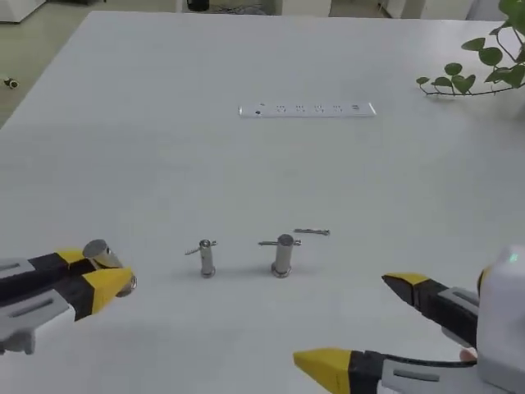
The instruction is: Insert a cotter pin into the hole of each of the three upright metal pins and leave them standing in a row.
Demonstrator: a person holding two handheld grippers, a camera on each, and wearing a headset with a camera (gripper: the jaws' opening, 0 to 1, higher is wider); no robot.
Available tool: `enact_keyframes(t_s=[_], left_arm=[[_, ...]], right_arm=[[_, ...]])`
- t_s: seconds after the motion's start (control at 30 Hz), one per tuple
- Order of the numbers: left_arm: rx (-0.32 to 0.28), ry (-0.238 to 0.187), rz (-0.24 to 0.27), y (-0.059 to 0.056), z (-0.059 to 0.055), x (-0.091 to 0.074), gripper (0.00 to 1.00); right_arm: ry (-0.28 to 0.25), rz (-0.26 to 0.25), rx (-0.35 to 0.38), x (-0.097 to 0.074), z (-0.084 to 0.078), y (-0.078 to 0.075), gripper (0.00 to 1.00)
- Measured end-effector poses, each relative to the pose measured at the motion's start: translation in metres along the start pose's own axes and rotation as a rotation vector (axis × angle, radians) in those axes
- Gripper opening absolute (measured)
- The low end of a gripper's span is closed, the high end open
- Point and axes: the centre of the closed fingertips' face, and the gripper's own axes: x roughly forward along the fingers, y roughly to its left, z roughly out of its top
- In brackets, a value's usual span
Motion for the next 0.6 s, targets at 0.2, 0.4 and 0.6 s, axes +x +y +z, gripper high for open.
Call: enact_keyframes(t_s=[0.2, 0.4, 0.6], left_arm=[[0.024, 0.044, -0.030, -0.020, -0.014, 0.005, 0.09], [0.045, 0.086, -0.117, -0.045, -0.023, 0.018, 0.09], [0.082, 0.112, -0.174, -0.066, -0.028, 0.034, 0.09]], right_arm=[[0.003, -0.005, -0.004, 0.001, -0.001, 0.000, 0.89], [0.012, 0.000, -0.008, 0.003, -0.004, 0.002, 0.89], [0.014, -0.001, -0.008, 0.003, -0.005, 0.004, 0.89]])
